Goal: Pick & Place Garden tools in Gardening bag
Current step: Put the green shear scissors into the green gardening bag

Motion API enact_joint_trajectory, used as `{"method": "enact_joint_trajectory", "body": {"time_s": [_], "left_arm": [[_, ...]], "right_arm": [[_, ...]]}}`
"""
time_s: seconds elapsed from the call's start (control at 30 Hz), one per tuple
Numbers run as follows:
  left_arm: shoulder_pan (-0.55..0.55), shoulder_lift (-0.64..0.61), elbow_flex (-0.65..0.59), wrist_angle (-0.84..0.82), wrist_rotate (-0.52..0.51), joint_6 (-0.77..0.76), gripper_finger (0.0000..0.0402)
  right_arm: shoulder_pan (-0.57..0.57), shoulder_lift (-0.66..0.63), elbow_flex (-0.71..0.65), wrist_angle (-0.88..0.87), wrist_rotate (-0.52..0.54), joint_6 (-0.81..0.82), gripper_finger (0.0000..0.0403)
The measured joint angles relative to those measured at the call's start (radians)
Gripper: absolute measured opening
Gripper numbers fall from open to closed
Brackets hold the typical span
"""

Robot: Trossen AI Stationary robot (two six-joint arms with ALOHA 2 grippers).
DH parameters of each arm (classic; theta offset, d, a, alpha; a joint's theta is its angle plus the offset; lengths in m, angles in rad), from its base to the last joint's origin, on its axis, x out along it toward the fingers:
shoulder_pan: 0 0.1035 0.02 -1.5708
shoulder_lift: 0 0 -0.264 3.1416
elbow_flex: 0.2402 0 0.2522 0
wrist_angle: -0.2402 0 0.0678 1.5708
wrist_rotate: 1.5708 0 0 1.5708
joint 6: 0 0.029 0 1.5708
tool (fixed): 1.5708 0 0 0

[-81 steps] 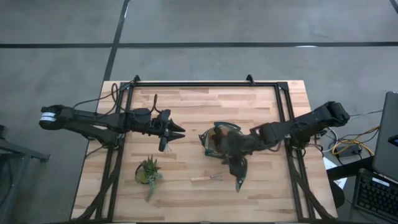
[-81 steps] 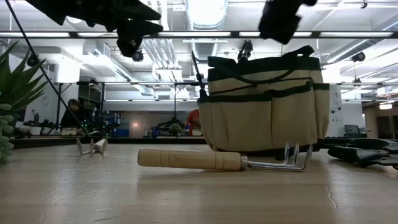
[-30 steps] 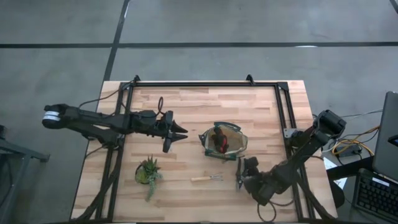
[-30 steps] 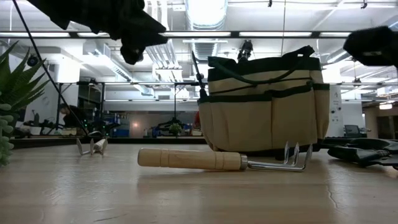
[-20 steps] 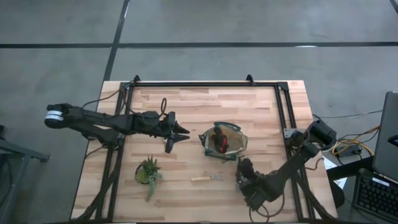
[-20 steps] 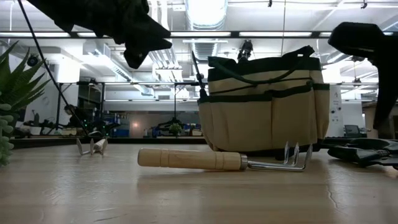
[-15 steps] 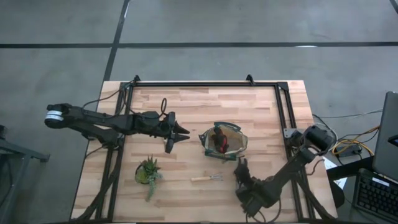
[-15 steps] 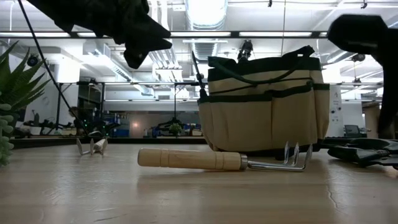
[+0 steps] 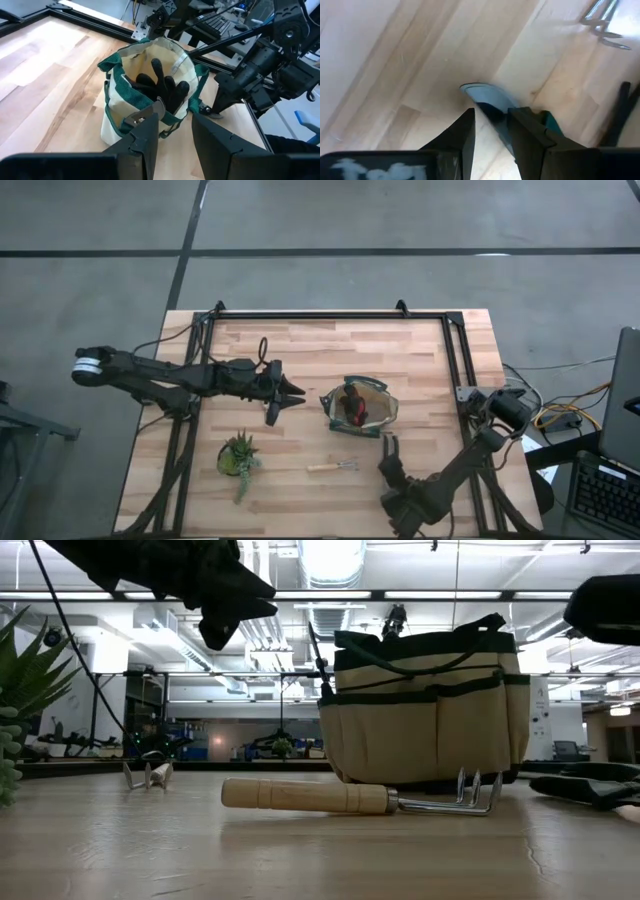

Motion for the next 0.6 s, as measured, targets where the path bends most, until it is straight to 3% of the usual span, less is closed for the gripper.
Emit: {"method": "enact_joint_trajectory", "body": {"time_s": [0.27, 0.6], "left_arm": [[-0.001, 0.000, 0.000, 0.002, 0.000, -0.001, 0.0122], [0.000, 0.000, 0.000, 0.002, 0.000, -0.001, 0.0122]], "right_arm": [[0.009, 0.002, -0.031, -0.012, 0.042, -0.032, 0.0105], [0.007, 0.007, -0.066, 0.024, 0.215, -0.032, 0.0102]]}}
